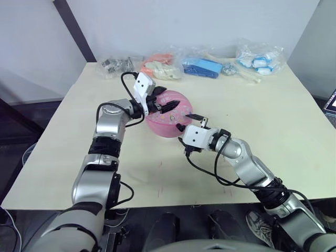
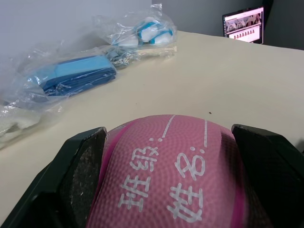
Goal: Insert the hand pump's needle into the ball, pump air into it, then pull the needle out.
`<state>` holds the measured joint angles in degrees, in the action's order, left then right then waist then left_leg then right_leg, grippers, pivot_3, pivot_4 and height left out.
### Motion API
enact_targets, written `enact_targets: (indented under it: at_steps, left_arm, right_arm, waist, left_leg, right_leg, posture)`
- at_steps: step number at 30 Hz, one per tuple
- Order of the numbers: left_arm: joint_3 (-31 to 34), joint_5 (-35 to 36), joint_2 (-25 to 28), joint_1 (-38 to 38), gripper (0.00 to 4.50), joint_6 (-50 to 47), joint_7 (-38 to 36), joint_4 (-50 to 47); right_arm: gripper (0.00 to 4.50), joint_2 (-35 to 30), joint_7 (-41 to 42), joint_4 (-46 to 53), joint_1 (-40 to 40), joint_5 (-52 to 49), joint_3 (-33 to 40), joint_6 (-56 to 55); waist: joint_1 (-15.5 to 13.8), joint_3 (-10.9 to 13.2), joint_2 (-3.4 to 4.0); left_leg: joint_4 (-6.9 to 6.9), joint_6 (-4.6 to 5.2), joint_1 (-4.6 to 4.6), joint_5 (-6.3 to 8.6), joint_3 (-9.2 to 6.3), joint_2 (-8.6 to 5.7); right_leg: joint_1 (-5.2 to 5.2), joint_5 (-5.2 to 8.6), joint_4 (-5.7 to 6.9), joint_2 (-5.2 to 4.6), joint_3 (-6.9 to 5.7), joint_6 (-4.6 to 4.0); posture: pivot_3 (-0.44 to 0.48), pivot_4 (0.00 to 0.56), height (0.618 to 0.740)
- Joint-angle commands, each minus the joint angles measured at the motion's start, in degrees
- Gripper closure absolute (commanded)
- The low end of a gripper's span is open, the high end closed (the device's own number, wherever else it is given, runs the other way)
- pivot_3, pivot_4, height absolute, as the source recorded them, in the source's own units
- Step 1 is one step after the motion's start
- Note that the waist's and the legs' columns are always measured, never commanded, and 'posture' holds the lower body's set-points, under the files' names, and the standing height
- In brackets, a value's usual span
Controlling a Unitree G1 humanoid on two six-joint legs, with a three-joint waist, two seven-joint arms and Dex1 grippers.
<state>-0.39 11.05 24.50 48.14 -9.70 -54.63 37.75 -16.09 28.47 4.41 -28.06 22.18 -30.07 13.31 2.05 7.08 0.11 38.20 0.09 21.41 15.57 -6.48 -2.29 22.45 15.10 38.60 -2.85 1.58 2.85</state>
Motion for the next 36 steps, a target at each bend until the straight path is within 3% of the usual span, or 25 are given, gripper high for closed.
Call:
enact_targets:
  at_steps: [1, 6, 9, 10, 13, 19, 25, 36]
  left_arm:
    - [-3.1, -3.4, -0.8, -4.0, 0.00, -4.1, 1.5, 4.9]
    - [-3.0, -3.4, -0.8, -4.5, 0.00, -4.0, 1.6, 4.7]
    - [-2.9, -3.5, -0.8, -4.6, 0.00, -3.2, 2.1, 4.5]
    - [-2.9, -3.6, -0.8, -4.7, 0.00, -3.0, 2.2, 4.4]
    - [-3.0, -3.5, -0.9, -4.7, 0.00, -3.0, 2.2, 4.3]
    - [-3.0, -3.5, -0.8, -5.0, 0.00, -3.0, 2.3, 4.1]
    - [-3.7, -4.1, -1.0, -5.5, 0.00, -1.6, 2.4, 3.7]
    - [-5.9, -8.6, -3.5, -9.0, 0.00, 0.5, 10.0, 4.7]
  right_arm:
    - [0.06, 0.7, -0.8, 0.7, -1.6, 1.4, 0.4, -1.4]
    - [0.06, 1.0, -0.6, 0.2, -1.9, 2.9, 0.3, -2.2]
    - [0.06, 1.0, -0.2, 0.0, -1.8, 3.6, 0.1, -2.3]
    - [0.29, 1.1, -0.2, 0.0, -1.8, 3.7, 0.2, -2.4]
    - [1.30, 1.0, 0.3, -0.3, -1.9, 4.1, 0.1, -2.4]
    - [4.40, 1.3, 0.7, -1.5, -2.3, 5.4, -0.5, -3.1]
    - [4.44, 0.5, 1.2, 0.0, -1.2, 4.9, 0.2, -4.6]
    - [4.44, -2.2, 1.2, 6.3, 3.6, 3.1, 2.8, -7.8]
  waist:
    - [0.0, 0.0, 0.00]
    - [0.0, 0.0, 0.00]
    - [0.1, 0.0, 0.00]
    - [0.1, 0.0, 0.00]
    - [0.1, 0.0, 0.00]
    - [0.1, 0.0, 0.00]
    - [0.1, 0.0, 0.00]
    - [-1.4, -0.2, 0.07]
  left_leg:
    - [0.00, 0.00, 0.00, 0.00, 0.00, 0.00]
    - [-0.04, 0.00, -0.10, 0.00, -0.01, 0.00]
    - [-0.31, 0.01, -0.67, 0.01, 0.00, 0.00]
    - [-0.42, 0.02, -0.82, 0.02, -0.02, 0.01]
    - [-0.47, 0.01, -0.86, 0.01, -0.07, 0.01]
    - [-0.54, 0.01, -0.87, 0.01, -0.09, 0.01]
    - [-0.68, 0.01, -0.91, 0.01, -0.09, 0.01]
    - [-0.77, 0.01, -0.89, 0.01, -0.17, -0.09]
  right_leg:
    - [0.00, 0.00, 0.00, 0.00, 0.00, 0.00]
    - [-0.09, 0.00, -0.04, 0.00, 0.00, 0.00]
    - [-0.62, 0.02, -0.28, 0.00, 0.01, 0.01]
    - [-0.79, 0.02, -0.40, 0.00, -0.01, 0.01]
    - [-0.81, 0.02, -0.50, 0.01, -0.04, 0.01]
    - [-0.81, 0.01, -0.54, 0.00, -0.04, 0.01]
    - [-0.81, 0.01, -0.58, 0.00, -0.04, 0.01]
    - [-0.89, 0.06, -0.76, -0.18, -0.12, 0.09]
  posture:
    - [0.000, 0.150, 0.740]
    - [0.000, 0.150, 0.740]
    - [0.000, 0.150, 0.740]
    - [0.000, 0.150, 0.740]
    - [0.000, 0.150, 0.740]
    - [0.000, 0.150, 0.740]
    - [0.000, 0.150, 0.740]
    - [0.000, 0.150, 0.740]
